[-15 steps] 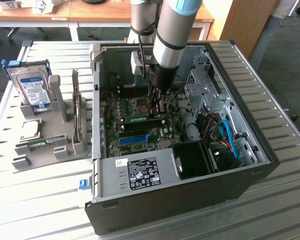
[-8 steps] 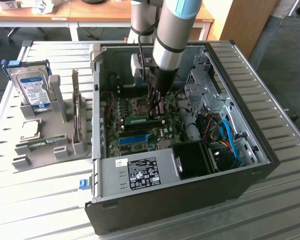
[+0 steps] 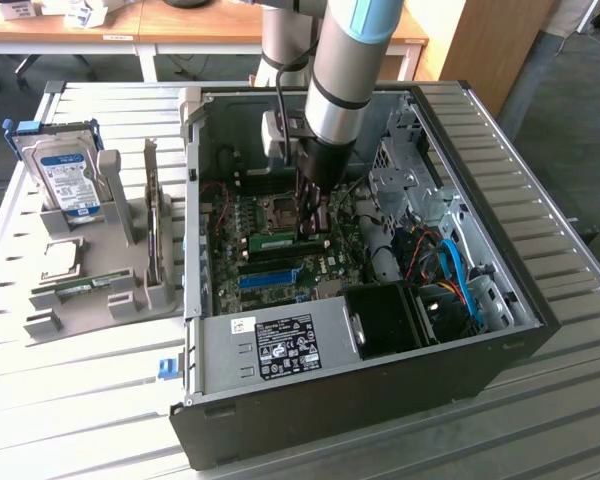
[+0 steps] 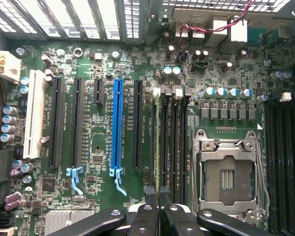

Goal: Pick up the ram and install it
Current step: 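Insert the ram into the slot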

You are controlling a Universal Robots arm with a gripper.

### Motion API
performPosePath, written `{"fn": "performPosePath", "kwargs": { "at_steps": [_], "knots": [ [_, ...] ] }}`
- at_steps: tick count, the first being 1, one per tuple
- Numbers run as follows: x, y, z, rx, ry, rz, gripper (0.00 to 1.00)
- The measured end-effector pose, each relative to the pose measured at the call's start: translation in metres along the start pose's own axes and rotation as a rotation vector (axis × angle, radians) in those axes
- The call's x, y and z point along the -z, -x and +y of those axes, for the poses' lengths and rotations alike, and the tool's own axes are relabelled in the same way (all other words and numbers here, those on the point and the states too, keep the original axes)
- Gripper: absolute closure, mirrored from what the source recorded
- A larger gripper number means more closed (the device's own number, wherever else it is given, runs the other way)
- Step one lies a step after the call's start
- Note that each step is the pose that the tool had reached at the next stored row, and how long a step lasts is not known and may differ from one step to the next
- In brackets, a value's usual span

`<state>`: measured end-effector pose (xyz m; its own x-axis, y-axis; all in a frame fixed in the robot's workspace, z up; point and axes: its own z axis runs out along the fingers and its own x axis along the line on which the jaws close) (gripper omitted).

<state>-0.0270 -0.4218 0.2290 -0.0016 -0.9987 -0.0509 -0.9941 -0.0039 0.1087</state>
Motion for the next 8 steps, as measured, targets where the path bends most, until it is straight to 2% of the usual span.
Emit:
{"fn": "performPosePath", "kwargs": {
  "at_steps": [8],
  "knots": [
    [-0.0018,-0.0001,-0.0002,0.0,0.0,0.0001,0.88]
  ]
}}
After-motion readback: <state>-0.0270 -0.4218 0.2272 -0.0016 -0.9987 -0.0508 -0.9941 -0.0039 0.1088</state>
